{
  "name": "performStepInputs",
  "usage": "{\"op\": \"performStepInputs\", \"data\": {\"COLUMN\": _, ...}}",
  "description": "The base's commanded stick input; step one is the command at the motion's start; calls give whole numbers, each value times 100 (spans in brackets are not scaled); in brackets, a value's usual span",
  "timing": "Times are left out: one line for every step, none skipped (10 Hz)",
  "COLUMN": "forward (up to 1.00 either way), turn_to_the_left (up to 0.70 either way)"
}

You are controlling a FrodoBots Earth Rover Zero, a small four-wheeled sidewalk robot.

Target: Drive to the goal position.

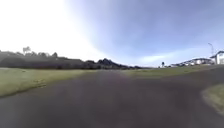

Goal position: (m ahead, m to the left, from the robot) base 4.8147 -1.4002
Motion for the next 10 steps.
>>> {"op": "performStepInputs", "data": {"forward": 100, "turn_to_the_left": 6}}
{"op": "performStepInputs", "data": {"forward": 100, "turn_to_the_left": 0}}
{"op": "performStepInputs", "data": {"forward": 100, "turn_to_the_left": 0}}
{"op": "performStepInputs", "data": {"forward": 100, "turn_to_the_left": 0}}
{"op": "performStepInputs", "data": {"forward": 100, "turn_to_the_left": 0}}
{"op": "performStepInputs", "data": {"forward": 100, "turn_to_the_left": 0}}
{"op": "performStepInputs", "data": {"forward": 100, "turn_to_the_left": 0}}
{"op": "performStepInputs", "data": {"forward": 100, "turn_to_the_left": 0}}
{"op": "performStepInputs", "data": {"forward": 100, "turn_to_the_left": 0}}
{"op": "performStepInputs", "data": {"forward": 100, "turn_to_the_left": 0}}
